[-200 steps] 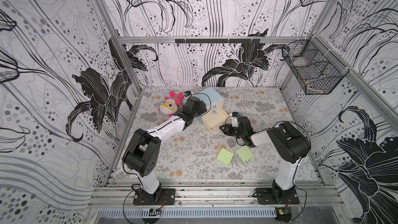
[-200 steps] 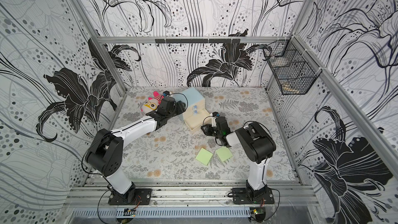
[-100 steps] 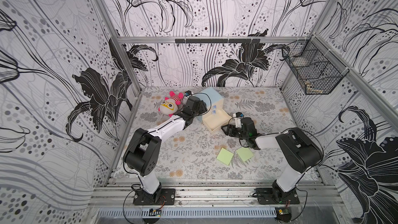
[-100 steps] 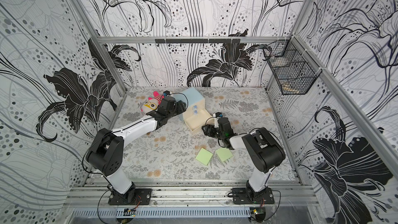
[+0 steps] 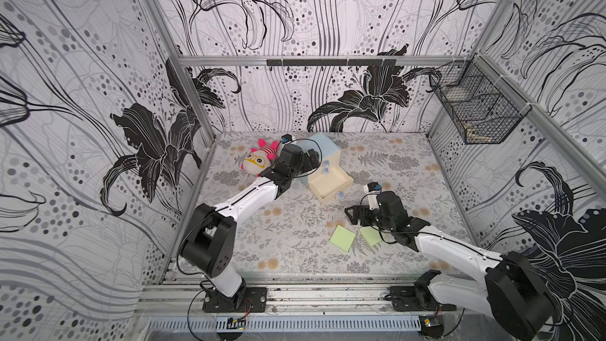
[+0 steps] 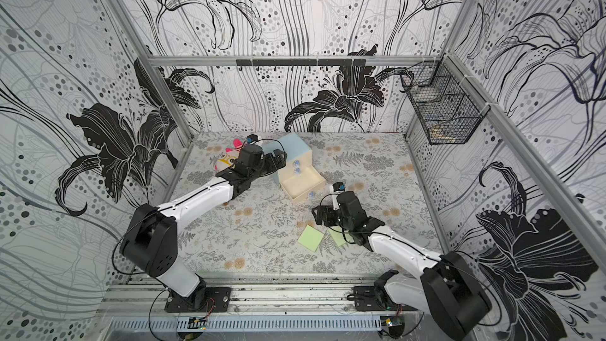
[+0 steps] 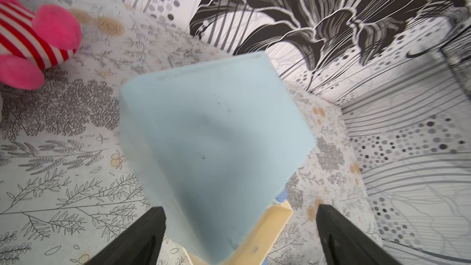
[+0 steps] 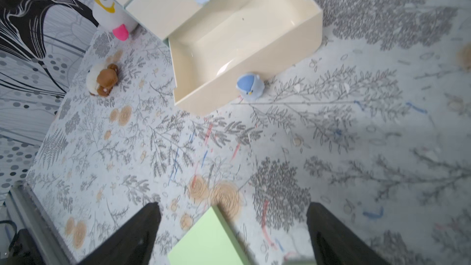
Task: Please put the sticky notes in the drawer by color
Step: Open the drawer in the storage box, then pick up the sticky notes from the center of the board.
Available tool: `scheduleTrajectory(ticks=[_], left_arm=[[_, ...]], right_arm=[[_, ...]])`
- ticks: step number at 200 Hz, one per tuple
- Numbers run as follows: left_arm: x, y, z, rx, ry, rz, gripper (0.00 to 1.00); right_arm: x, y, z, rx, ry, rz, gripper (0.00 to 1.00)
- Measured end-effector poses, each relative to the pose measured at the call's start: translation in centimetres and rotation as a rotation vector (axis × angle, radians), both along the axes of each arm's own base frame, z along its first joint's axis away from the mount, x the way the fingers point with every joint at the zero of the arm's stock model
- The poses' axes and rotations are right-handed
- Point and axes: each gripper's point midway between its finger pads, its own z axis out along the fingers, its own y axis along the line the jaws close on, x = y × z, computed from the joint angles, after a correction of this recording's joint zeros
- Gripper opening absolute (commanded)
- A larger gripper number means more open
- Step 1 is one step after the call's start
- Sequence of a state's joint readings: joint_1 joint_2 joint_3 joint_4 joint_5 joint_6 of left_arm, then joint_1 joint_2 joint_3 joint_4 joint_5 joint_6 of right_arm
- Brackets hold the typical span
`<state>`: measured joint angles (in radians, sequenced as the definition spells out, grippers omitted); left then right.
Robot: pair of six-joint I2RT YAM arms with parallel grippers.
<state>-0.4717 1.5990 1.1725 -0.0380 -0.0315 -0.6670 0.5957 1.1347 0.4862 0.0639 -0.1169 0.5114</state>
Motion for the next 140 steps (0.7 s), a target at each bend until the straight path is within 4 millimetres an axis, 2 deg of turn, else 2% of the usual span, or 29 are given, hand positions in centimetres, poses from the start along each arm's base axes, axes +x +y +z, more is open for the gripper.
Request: scheduleTrajectory(ticks=[19,40,54,75,104,140], left_arm=[[-1.0,0.5,3.3,-0.029,-0.086,-0.004,0.97],[-1.8,1.1,4.8,-0.038,-0.134,-0.004,0.97],[-2.3,1.4,4.2,-0.024,-0.133,-0.001,0.97],[-3.0,2.1,2.1,0.007,-0.100,0.008,0.97],[-4.3,3.2,-0.2,0.042,-0.062,0.027,0.97],[-4.9,3.9,0.0,0.051,-0.072,0.047,0.97]], right_arm=[[-2.8,0.3,-0.9,0.012,0.055,0.026,0.92],[-5.7,0.3,-2.9,0.023,0.138,0.055,0.90],[-7.4,0.2,-4.4,0.016,0.202,0.067,0.88],[-9.1,0.4,-5.9,0.010,0.269,0.082,0.84],[-9.1,1.7,-6.1,0.037,0.287,0.092,0.73],[-9.5,4.7,-6.3,0.038,0.313,0.155,0.65]])
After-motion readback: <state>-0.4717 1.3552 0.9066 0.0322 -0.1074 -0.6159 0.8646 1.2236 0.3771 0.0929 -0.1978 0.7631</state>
